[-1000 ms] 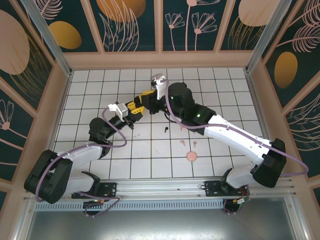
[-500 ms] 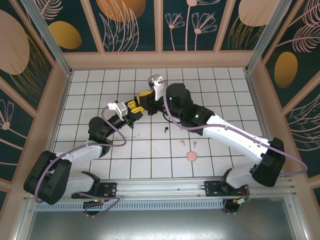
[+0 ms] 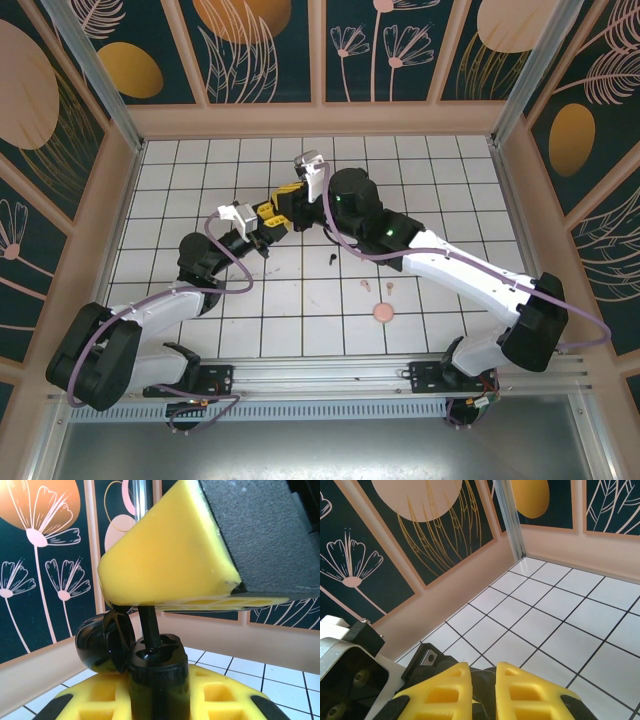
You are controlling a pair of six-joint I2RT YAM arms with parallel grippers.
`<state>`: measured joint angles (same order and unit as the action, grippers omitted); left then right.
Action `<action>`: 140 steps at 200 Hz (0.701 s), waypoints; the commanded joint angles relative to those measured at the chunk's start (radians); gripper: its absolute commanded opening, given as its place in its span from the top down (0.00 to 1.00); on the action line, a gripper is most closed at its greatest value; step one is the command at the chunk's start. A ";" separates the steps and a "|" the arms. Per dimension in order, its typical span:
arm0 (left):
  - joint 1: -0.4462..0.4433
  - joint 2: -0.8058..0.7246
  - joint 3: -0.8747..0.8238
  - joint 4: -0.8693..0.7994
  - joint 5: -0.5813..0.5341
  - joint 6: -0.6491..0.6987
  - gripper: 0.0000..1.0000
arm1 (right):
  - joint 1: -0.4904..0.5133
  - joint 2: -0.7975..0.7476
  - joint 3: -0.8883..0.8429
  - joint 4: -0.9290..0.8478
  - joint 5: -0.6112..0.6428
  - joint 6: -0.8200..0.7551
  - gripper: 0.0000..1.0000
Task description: Insert the wireless bluetooth earbuds into the charging case
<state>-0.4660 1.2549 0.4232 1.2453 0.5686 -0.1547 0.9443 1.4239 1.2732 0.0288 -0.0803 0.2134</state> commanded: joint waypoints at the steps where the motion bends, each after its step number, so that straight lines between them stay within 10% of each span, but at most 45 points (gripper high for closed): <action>1: -0.010 -0.030 0.037 0.052 0.018 -0.008 1.00 | 0.008 -0.014 -0.039 -0.003 -0.016 -0.023 0.86; 140: -0.010 -0.032 0.048 0.042 0.028 -0.009 1.00 | 0.005 -0.051 -0.071 -0.047 -0.072 -0.067 0.83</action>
<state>-0.4725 1.2491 0.4297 1.2232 0.5793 -0.1581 0.9463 1.3827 1.2026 0.0425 -0.0967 0.1871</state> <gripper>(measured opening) 0.212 0.145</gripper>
